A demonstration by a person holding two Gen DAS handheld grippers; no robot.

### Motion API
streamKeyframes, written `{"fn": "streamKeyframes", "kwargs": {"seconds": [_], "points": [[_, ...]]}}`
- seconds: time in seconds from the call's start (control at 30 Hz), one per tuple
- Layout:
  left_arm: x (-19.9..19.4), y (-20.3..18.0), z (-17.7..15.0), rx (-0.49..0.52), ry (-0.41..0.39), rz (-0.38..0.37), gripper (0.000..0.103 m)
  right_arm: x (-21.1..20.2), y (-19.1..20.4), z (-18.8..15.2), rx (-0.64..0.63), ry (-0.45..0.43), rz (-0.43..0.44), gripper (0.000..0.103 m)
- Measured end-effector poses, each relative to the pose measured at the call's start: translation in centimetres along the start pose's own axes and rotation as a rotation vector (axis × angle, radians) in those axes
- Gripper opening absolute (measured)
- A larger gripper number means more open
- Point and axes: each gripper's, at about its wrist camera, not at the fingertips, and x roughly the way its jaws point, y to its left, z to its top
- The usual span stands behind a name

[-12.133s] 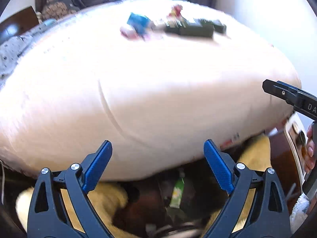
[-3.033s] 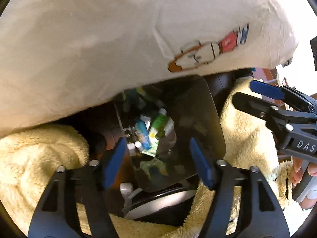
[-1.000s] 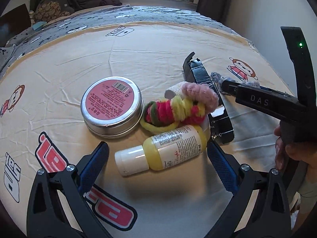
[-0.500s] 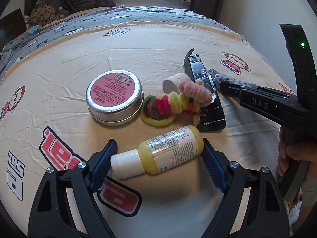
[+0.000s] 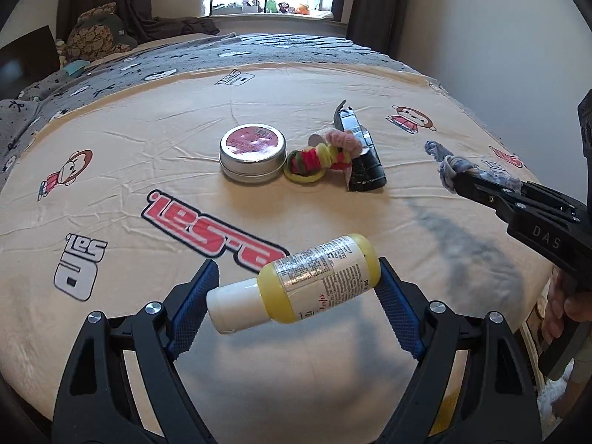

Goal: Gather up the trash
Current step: 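Carry the yellow bottle and grey sock down to the bin with both tools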

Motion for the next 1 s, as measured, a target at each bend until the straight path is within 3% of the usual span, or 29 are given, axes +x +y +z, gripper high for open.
{"fn": "streamKeyframes", "kwargs": {"seconds": [0.27,0.43,0.8,1.0], "points": [[-6.5,-1.3,-6.6,0.035,-0.032,-0.079,0.080,-7.3,3.6,-7.6,-0.038,-0.001,0.091,0.026],[-7.6,-1.8,-11.2,0.057,0.013,-0.116,0.080,-9.3,4.2,-11.9,-0.032,0.022,0.059,0.026],[-2.9,-2.2,-19.3,0.059,0.234,-0.132,0.080,-6.1,5.4,-20.4,0.097,0.241,0.181,0.026],[0.6,-2.4,-22.2,0.089,0.359,-0.117,0.080,-3.0,6.0,-23.5,0.112,0.368,0.140,0.026]]}}
